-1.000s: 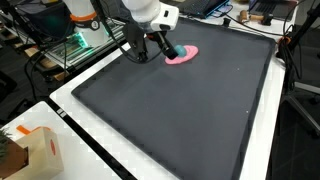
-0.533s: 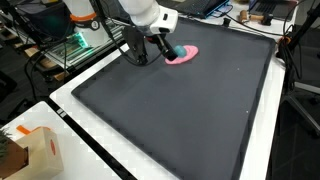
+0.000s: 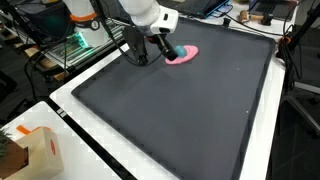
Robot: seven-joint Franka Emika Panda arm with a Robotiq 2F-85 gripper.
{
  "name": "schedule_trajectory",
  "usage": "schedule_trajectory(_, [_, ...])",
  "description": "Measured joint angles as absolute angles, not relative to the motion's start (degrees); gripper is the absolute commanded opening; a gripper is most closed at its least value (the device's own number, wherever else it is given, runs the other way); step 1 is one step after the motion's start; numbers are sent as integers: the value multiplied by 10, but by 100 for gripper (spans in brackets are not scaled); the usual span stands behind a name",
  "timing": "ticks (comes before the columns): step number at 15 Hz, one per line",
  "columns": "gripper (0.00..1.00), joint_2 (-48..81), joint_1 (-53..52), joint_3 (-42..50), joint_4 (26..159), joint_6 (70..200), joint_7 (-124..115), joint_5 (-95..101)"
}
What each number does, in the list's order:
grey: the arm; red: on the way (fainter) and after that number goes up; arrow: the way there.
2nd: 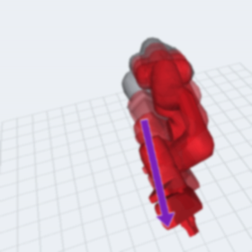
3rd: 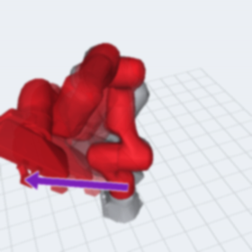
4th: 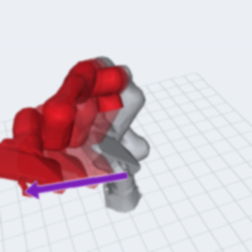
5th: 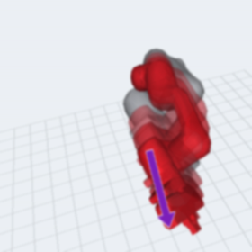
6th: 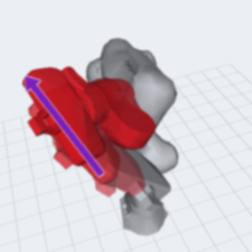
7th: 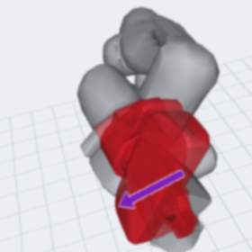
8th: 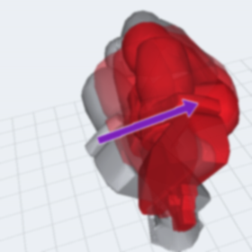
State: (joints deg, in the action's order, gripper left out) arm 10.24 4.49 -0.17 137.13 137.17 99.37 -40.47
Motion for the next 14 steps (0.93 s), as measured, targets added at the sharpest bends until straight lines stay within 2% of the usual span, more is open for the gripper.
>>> schedule_trajectory(14, [35,83,27,-9,1345,1342,816,-286])
